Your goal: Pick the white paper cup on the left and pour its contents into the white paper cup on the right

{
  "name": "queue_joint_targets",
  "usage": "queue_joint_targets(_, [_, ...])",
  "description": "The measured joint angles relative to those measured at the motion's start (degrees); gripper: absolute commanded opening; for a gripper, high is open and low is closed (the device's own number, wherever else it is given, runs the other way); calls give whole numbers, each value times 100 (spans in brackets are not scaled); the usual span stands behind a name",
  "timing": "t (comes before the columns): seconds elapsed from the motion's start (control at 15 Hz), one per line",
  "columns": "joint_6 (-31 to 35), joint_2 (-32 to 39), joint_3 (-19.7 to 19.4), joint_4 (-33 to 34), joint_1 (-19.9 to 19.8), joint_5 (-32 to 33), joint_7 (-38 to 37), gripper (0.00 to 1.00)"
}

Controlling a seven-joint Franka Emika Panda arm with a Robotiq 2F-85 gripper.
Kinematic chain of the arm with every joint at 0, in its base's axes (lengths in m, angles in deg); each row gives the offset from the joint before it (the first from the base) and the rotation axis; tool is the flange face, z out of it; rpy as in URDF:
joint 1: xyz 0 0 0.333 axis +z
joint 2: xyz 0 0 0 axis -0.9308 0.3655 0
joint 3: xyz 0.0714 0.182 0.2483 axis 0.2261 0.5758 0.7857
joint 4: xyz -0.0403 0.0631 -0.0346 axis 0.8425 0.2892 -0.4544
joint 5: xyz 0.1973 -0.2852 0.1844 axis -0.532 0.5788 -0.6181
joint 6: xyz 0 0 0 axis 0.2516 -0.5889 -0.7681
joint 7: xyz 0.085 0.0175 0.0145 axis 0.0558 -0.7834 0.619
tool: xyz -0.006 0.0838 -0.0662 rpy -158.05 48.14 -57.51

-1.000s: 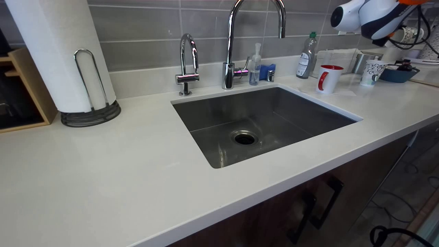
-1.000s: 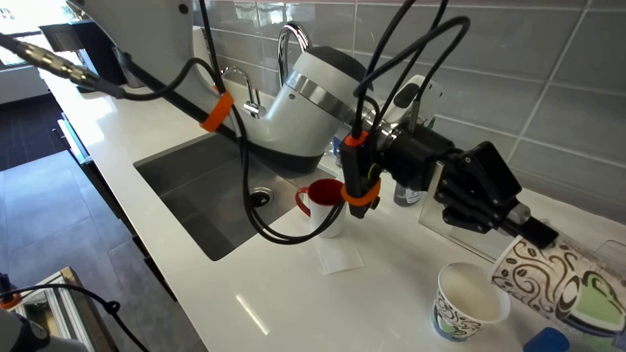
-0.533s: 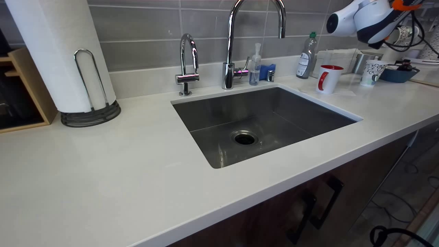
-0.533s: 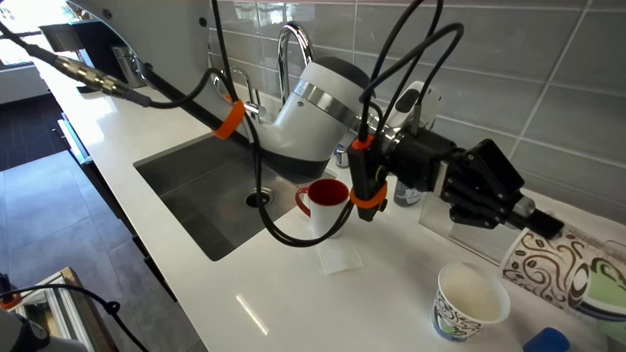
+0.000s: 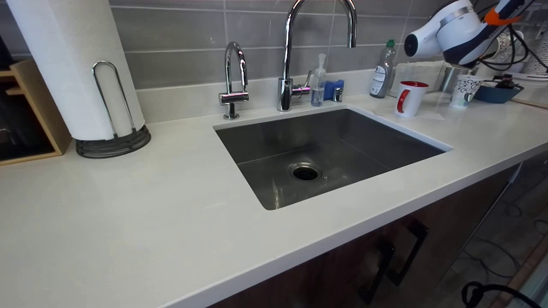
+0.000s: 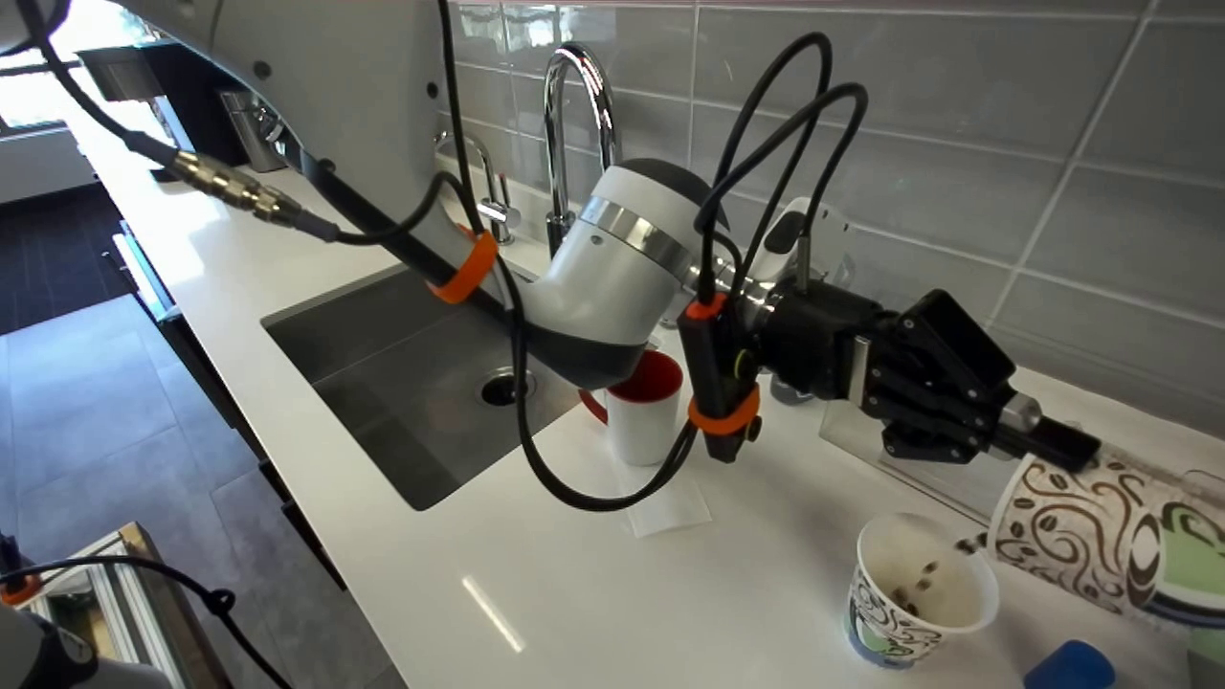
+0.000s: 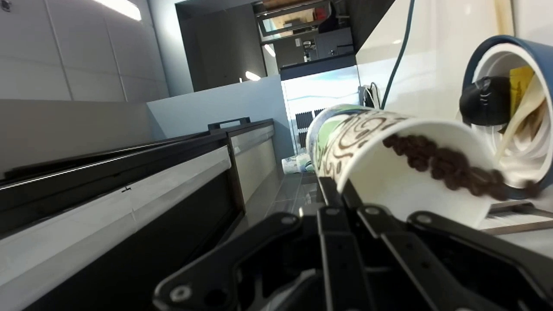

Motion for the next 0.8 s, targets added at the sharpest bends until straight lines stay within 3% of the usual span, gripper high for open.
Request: queue_joint_targets(0.8, [-600, 158, 115, -1, 6, 115, -19, 1])
